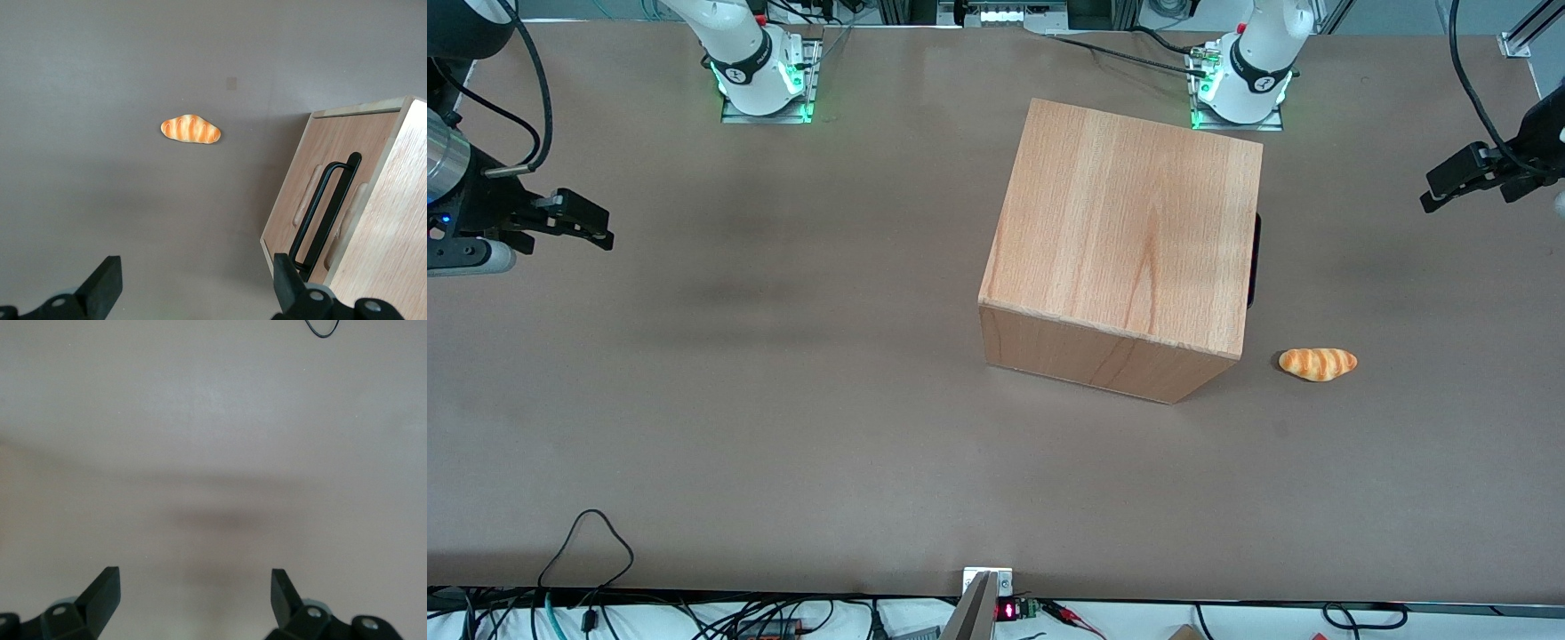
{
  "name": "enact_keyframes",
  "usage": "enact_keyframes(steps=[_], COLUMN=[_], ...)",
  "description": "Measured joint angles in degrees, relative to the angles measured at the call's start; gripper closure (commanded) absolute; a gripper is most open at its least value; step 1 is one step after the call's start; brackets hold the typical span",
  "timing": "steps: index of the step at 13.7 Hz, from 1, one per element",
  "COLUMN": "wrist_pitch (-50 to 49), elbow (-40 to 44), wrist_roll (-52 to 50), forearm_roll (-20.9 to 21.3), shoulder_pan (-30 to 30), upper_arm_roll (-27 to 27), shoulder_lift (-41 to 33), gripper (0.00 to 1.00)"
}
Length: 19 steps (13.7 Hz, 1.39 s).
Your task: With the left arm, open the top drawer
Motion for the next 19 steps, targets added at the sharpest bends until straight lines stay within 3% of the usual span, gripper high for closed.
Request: enact_keyframes(steps=[14,19], wrist_pitch=[0.13,5.06], elbow=[-0.98,-8.08], wrist_roll=[5.65,10.88], forearm_roll=[-0.04,-5.6], shoulder_pan=[-0.08,-0.09], upper_arm_roll=[-0.1,-0.22], shoulder_lift=[0.0,1.5], gripper=[0.0,0.0])
